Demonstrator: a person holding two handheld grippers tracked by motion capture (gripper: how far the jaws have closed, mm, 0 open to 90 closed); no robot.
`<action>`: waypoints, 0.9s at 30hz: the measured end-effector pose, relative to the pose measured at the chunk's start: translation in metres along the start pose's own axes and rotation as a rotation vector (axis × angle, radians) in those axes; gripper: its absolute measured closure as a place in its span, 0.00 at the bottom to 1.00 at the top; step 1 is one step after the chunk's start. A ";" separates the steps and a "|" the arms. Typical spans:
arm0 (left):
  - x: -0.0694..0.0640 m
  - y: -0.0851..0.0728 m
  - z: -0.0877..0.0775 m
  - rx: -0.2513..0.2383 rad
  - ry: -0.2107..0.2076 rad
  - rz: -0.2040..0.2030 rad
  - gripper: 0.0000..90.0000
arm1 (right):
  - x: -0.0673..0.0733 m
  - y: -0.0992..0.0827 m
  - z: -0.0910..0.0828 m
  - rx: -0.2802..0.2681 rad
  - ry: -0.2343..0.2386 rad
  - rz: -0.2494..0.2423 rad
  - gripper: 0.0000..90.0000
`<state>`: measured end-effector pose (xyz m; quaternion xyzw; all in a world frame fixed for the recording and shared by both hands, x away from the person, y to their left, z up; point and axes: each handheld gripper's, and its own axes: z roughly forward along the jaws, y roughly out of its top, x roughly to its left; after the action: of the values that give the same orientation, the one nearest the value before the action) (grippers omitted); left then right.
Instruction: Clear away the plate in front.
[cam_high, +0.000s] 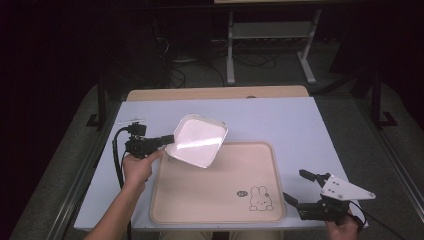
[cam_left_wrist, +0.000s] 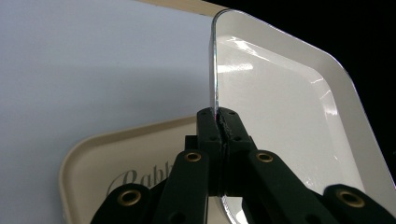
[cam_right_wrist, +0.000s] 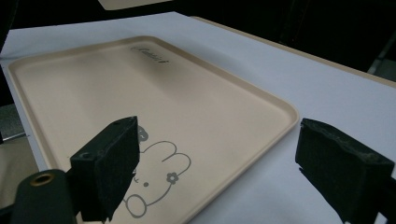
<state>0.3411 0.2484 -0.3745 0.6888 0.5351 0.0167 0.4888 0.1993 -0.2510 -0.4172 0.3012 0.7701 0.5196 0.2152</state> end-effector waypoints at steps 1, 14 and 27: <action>0.000 -0.001 0.000 0.003 0.003 0.002 0.99 | 0.000 0.000 0.000 0.001 0.000 0.000 0.14; 0.000 -0.022 0.004 0.020 0.000 -0.025 0.99 | 0.001 0.000 0.002 0.013 0.012 -0.007 0.14; -0.014 -0.038 0.008 0.043 0.024 -0.019 0.99 | 0.001 0.000 0.000 0.004 0.010 -0.005 0.14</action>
<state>0.3122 0.2309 -0.3982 0.6938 0.5476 0.0091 0.4677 0.1992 -0.2503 -0.4168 0.2970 0.7730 0.5190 0.2119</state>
